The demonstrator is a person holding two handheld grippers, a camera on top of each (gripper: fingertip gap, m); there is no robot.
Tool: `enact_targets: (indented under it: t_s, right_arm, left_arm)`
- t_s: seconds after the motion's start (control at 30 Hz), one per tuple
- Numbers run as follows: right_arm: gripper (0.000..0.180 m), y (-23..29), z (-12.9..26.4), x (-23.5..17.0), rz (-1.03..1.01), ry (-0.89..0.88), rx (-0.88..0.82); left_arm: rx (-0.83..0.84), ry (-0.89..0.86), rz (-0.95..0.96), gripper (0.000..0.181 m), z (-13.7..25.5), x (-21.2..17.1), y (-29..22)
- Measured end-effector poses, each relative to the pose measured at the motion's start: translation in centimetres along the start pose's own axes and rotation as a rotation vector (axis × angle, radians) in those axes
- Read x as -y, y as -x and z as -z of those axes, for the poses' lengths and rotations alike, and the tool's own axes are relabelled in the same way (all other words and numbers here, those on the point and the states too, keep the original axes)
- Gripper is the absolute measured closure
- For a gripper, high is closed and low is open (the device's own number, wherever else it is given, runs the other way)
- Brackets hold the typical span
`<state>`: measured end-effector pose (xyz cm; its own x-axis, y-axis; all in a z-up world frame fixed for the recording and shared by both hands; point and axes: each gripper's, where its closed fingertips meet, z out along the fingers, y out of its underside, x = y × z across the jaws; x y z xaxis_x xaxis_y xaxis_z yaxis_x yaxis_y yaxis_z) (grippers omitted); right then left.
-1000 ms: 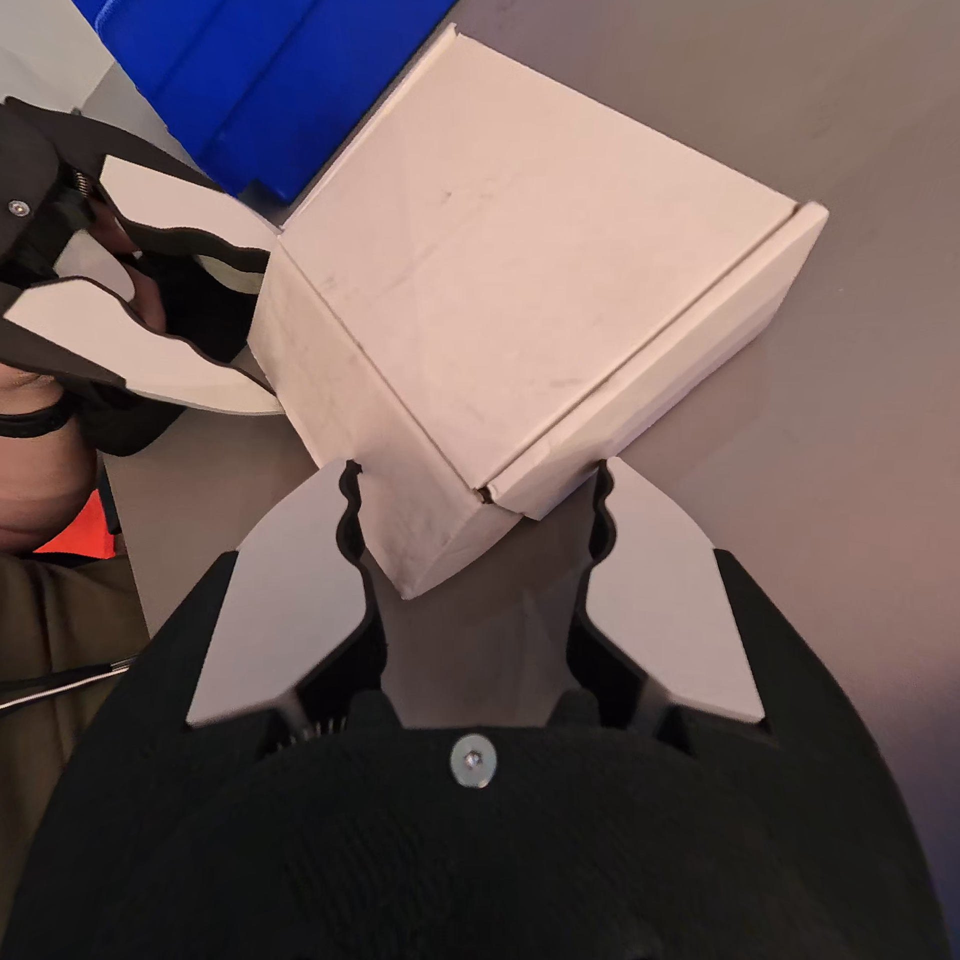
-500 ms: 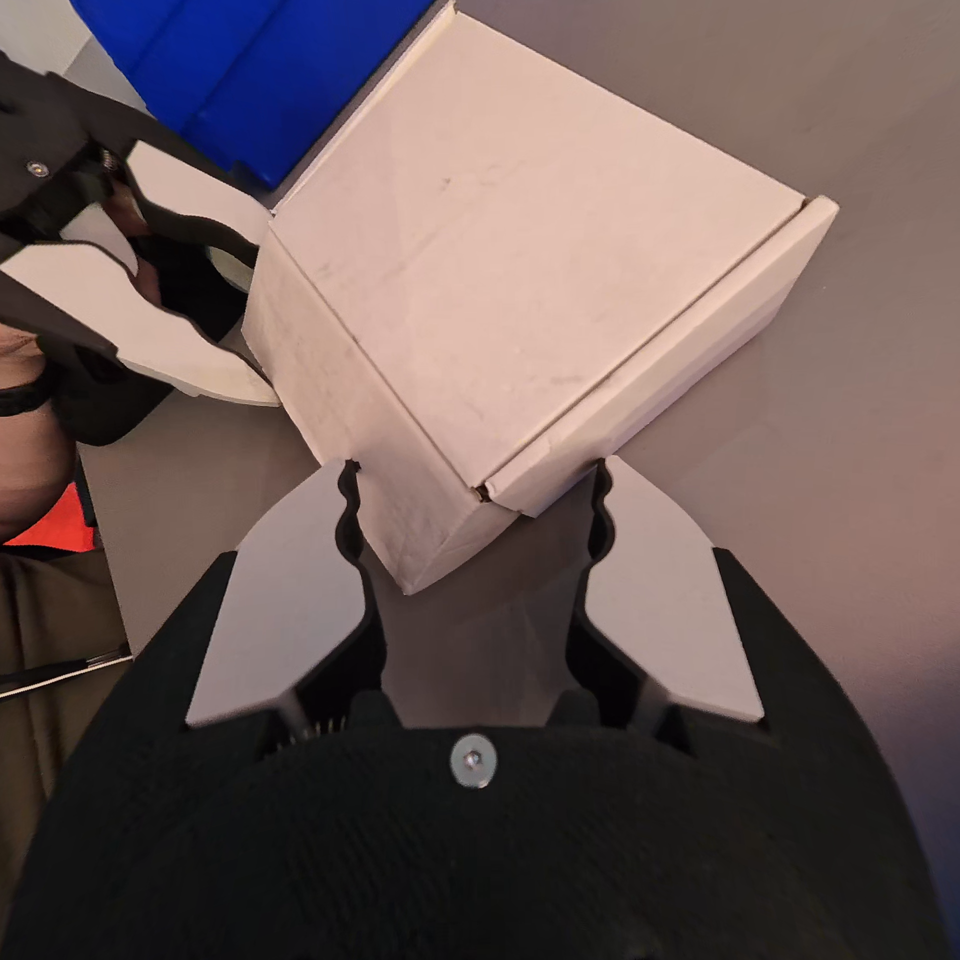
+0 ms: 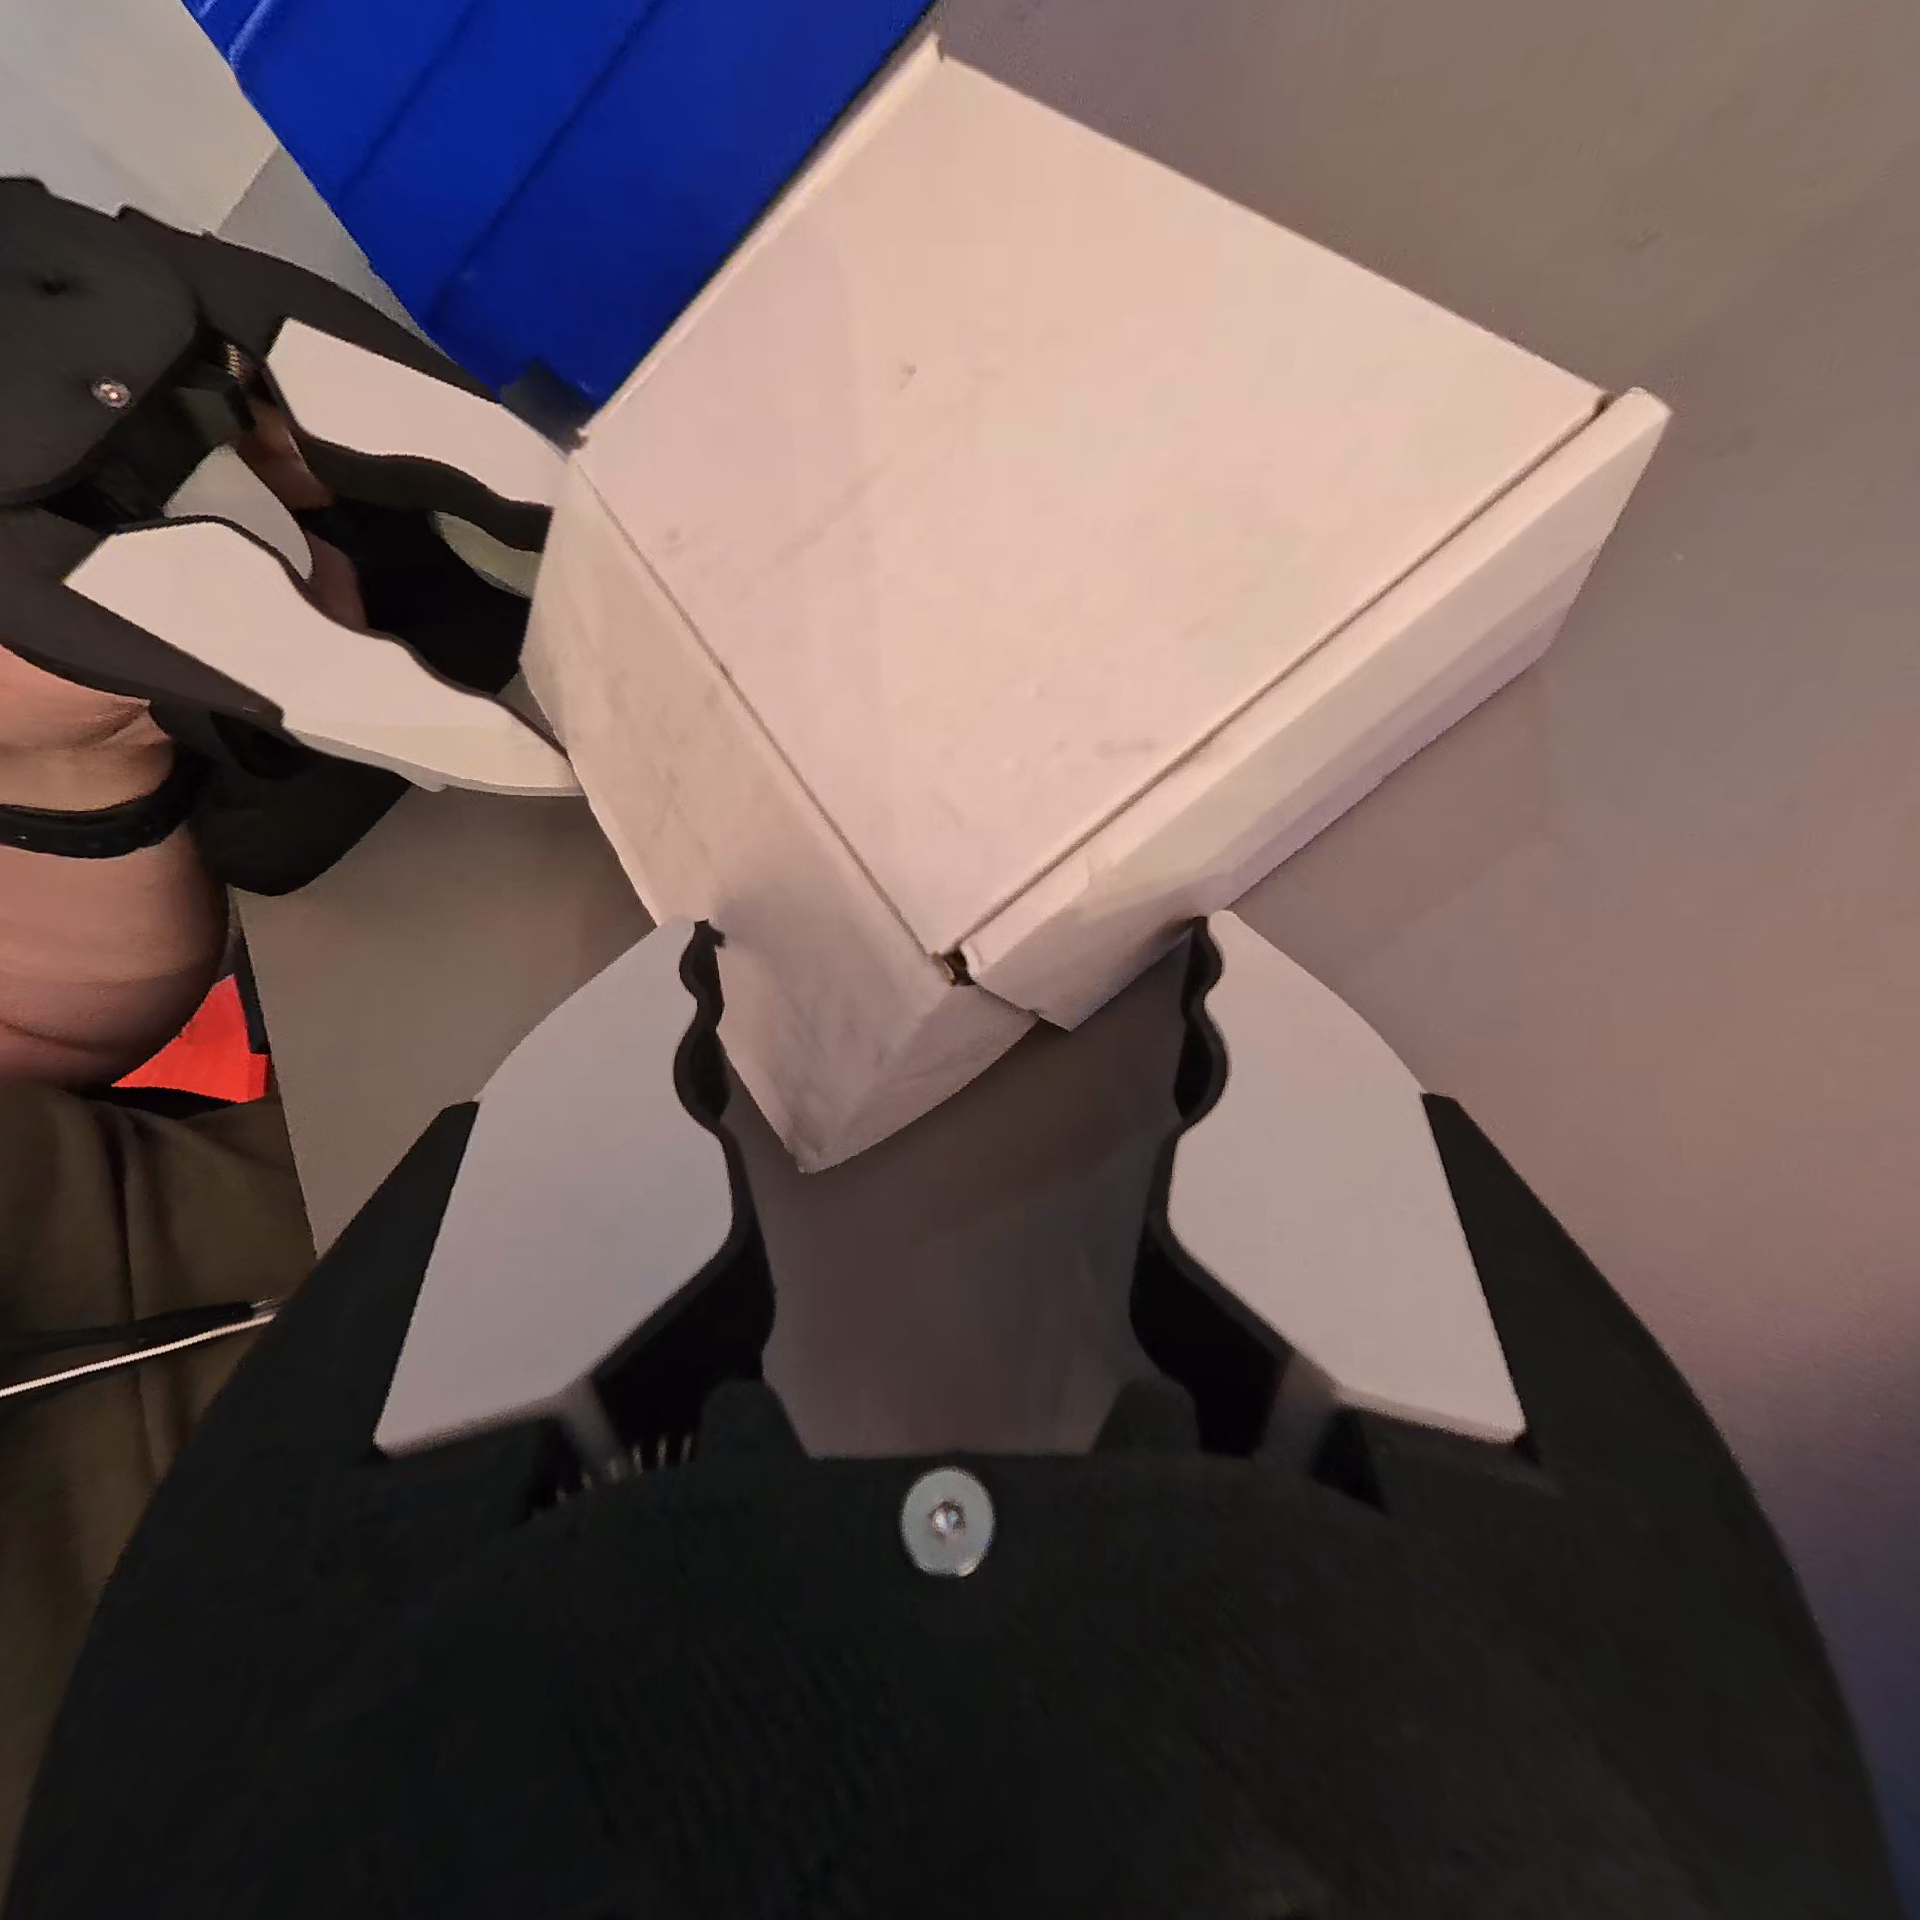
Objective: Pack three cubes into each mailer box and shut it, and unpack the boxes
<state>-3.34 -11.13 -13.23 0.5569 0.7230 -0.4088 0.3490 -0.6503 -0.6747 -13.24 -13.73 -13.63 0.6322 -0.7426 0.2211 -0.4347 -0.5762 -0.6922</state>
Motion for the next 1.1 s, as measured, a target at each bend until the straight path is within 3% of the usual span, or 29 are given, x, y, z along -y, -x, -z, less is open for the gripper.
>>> enact_targets:
  t_s: [0.37,0.57,0.67,0.77,0.93,1.1]
  right_arm:
    - [0.088,0.1,-0.1,-0.5,0.153,0.024,-0.068]
    - [0.087,0.5,0.4,-0.4,0.163,-0.008,-0.068]
    - [0.087,0.3,1.8,-0.3,0.27,-0.087,-0.172]
    - [0.089,1.0,3.0,-1.2,0.433,-0.108,-0.288]
    - [0.116,0.7,3.1,-2.2,0.515,-0.095,-0.515]
    - [0.136,0.7,2.3,-2.0,0.478,-0.141,-0.603]
  left_arm:
    - [0.091,0.028,-0.141,0.132,-0.2,-0.4,0.2]
    - [0.074,0.022,-0.118,0.133,0.0,-0.4,0.2]
    - [0.096,0.026,-0.141,0.139,0.5,-0.9,0.4]
    - [0.17,0.044,-0.21,0.131,1.0,-1.6,0.9]
    - [0.306,0.065,-0.32,0.13,0.7,-1.8,1.8]
    - [0.396,0.048,-0.374,0.143,0.8,-1.2,2.6]
